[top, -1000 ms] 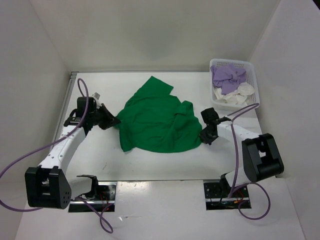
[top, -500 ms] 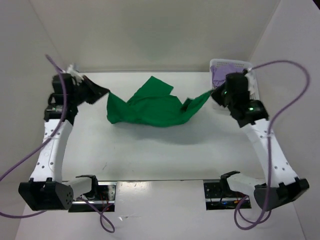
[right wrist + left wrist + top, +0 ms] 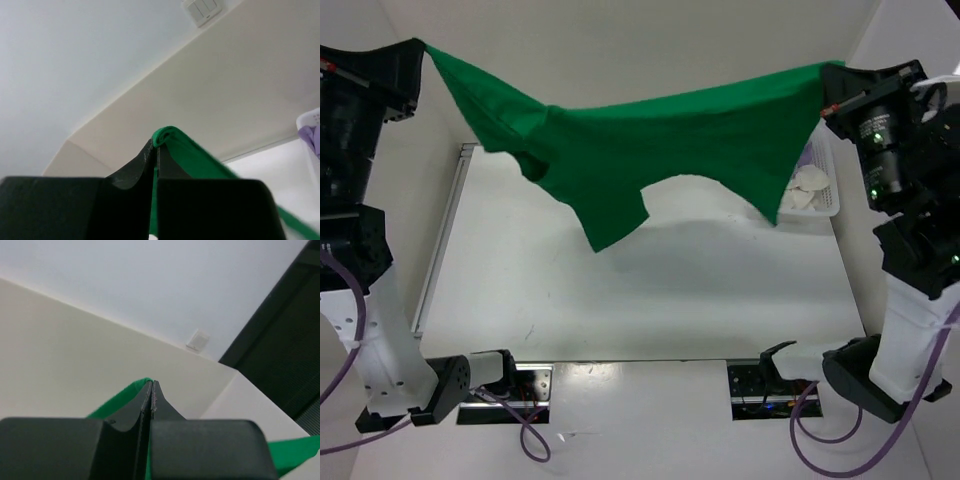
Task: Fold and stack the t-shirts
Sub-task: Flatten out the tshirt
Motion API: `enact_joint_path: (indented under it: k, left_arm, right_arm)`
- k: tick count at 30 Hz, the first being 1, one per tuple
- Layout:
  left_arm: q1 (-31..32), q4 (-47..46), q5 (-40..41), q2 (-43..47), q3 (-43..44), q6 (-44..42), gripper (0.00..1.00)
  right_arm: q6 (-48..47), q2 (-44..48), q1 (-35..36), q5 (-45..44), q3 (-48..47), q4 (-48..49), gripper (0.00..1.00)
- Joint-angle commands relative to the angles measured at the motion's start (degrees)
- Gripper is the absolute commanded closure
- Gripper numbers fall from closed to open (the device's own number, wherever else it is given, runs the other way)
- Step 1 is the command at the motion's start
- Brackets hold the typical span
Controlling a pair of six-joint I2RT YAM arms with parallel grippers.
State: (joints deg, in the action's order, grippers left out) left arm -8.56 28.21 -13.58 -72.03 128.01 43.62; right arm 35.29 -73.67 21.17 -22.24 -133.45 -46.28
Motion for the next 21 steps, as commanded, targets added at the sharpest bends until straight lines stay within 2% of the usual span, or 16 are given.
enact_joint_path:
  k: [1, 4, 6, 8, 11, 12, 14, 15, 18, 21]
  left_arm:
    - [-0.2, 0.9, 4.0, -7.8, 2.5, -2.3, 1.00]
    - [-0.2, 0.3, 4.0, -11.7, 2.5, -3.5, 1.00]
    - [-0.2, 0.3, 4.6, -14.0, -1.1, -5.0, 1.00]
    - [-0.2, -0.6, 5.1, -16.6, -3.1, -5.6, 1.00]
    - [-1.8, -1.1, 3.0, -23.3, -1.5, -5.6, 1.00]
    - [-3.2, -1.1, 1.6, -25.0, -0.1, -3.3, 1.00]
    - [-4.5, -3.8, -1.0, -26.8, 1.9, -0.7, 1.00]
    - [-4.5, -4.6, -1.5, -26.8, 3.2, 0.1, 1.00]
    - [-4.5, -5.2, -1.5, -27.4, 9.3, 0.1, 1.00]
    - [-6.0, -6.8, -1.5, -25.0, 11.2, 0.1, 1.00]
  right_arm:
    - [-2.9, -7.1, 0.7, 0.1, 1.2, 1.9, 0.97]
    - [-2.1, -12.3, 0.7, 2.2, 6.2, 5.7, 0.97]
    - [-0.6, -15.5, 0.7, 4.2, 10.8, 8.7, 0.97]
    - [-0.6, -18.9, 0.7, 5.7, 11.4, 10.6, 0.97]
    - [-1.1, -29.0, 0.7, 8.2, 4.1, 10.4, 0.97]
    - [-1.1, -34.9, 0.7, 8.9, -3.8, 9.4, 0.97]
    - [-1.8, -40.4, 0.7, 9.4, -13.7, 7.0, 0.97]
    - [-1.8, -42.6, 0.7, 10.2, -23.0, 6.0, 0.97]
    - [-1.2, -41.7, 0.0, 11.8, -23.9, 10.2, 0.95]
    - [-1.2, -37.9, 0.0, 12.3, -24.4, 12.4, 0.95]
